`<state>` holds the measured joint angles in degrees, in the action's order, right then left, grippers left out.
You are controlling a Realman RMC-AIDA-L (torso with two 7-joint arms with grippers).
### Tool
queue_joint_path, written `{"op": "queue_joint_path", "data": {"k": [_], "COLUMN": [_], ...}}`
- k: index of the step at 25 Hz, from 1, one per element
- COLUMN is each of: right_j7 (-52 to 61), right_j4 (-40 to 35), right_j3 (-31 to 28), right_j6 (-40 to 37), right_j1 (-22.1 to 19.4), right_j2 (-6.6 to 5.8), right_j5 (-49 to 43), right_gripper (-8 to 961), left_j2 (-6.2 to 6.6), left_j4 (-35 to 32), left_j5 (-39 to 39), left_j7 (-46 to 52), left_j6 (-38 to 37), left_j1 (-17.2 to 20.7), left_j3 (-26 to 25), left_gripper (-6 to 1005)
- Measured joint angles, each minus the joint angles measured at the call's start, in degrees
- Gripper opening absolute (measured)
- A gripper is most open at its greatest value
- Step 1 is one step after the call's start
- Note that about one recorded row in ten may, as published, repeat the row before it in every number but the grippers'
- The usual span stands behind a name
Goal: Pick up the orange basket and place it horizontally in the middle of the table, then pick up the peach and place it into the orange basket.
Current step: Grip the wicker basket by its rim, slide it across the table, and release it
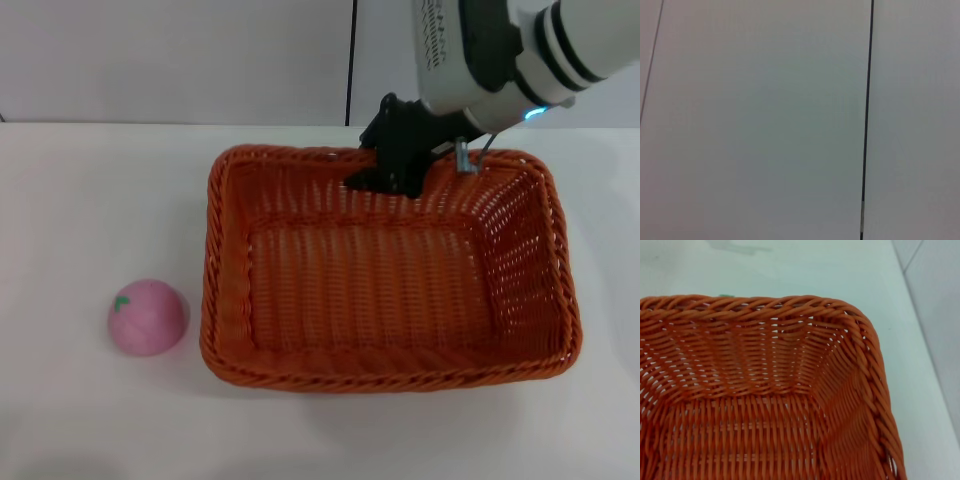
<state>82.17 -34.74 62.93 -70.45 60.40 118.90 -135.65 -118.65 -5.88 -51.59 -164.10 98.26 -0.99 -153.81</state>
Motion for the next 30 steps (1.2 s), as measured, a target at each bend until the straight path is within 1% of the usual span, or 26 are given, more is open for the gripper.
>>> {"op": "queue_joint_path", "data": {"k": [4,8,13,14,15,17,19,25,27,29,30], "right_j7": [0.09,0.35,0.74,0.53,0.53,0.48,0.4,0.27,0.3,1.38,2.43], "right_j4": [0.61,0.64,0.65,0.64,0.64,0.56,0.46,-0.19,-1.62,-4.83,-7.81], "right_j3": [0.43,0.49,0.92,2.65,2.65,5.28,9.4,11.86,12.11,12.18,12.19], "right_j6": [2.72,3.12,4.23,5.35,5.35,6.84,8.77,9.99,9.81,8.97,8.16], "right_j1": [-0.16,-0.28,-0.7,-1.09,-1.09,-1.45,-2.02,-2.8,-3.72,-5.67,-7.44], "right_j2": [0.43,0.46,0.51,0.53,0.53,0.53,0.54,0.64,0.64,0.64,0.64], "right_j5": [0.65,1.57,3.0,4.41,4.41,5.63,8.29,10.02,10.29,10.38,10.44], "right_gripper": [134,135,210,225,240,270,300,461,515,513,513], "left_j2": [-0.01,-0.01,-0.01,0.0,-0.01,-0.04,-0.1,-0.09,-0.09,-0.07,-0.06], "left_j4": [-0.05,-0.08,-0.11,-0.11,-0.11,-0.11,-0.1,-0.09,-0.09,-0.02,0.12], "left_j5": [0.0,0.0,0.0,0.0,0.0,0.0,0.0,0.0,0.0,0.01,-0.01], "left_j7": [0.0,0.0,0.0,0.0,0.0,0.0,0.0,0.0,0.0,0.0,0.0], "left_j6": [-0.33,-0.42,-0.46,-0.47,-0.46,-0.46,-0.47,-0.67,-0.67,-0.68,-0.67], "left_j1": [-0.14,-0.18,-0.23,-0.23,-0.24,-0.24,-0.24,-0.39,-0.41,-0.41,-0.4], "left_j3": [0.08,0.18,0.36,0.44,0.51,0.66,0.94,1.12,1.14,1.35,1.66], "left_gripper": [820,820,820,820,820,820,820,820,820,820,819]}}
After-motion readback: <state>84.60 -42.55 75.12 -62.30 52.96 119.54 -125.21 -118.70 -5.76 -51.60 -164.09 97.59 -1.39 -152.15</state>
